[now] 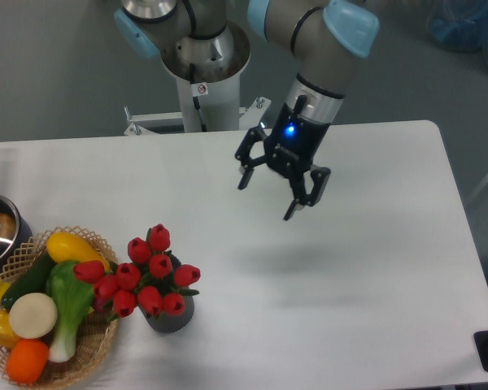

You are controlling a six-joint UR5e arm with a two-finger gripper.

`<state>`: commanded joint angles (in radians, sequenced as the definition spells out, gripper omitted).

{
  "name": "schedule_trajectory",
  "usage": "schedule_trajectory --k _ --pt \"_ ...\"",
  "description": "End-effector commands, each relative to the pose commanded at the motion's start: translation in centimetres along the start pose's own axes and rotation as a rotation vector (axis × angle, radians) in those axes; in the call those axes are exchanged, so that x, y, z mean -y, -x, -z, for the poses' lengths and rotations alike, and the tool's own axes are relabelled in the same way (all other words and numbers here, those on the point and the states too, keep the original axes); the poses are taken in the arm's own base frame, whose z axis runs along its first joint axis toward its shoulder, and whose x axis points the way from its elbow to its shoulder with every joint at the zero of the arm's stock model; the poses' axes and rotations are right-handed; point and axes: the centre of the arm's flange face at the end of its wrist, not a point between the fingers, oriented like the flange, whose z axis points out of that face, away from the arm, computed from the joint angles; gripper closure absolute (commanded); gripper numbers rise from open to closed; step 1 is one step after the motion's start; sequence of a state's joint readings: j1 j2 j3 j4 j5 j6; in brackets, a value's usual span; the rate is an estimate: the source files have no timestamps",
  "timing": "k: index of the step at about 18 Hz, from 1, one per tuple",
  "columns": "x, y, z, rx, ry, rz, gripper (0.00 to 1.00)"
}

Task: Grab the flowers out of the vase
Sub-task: 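Swing the open gripper toward the red tulips in the grey vase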

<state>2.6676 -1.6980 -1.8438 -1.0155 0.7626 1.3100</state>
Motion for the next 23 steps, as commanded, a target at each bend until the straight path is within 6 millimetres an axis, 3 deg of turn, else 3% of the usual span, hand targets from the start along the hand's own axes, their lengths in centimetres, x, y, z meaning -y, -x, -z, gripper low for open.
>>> schedule_trajectory --k 5,9,17,23 --pt "0.2 -1.0 -3.7 -0.058 -0.049 -0.024 0.0" --pt "-0.3 -1.8 -5.1 -0.114 -0.15 0.01 0.0" --pt "-1.3 -0.9 -8.2 -0.149 -0.17 0.011 0.0" --pt "0.0 -0.3 -9.0 -0.154 -0.237 0.009 0.0"
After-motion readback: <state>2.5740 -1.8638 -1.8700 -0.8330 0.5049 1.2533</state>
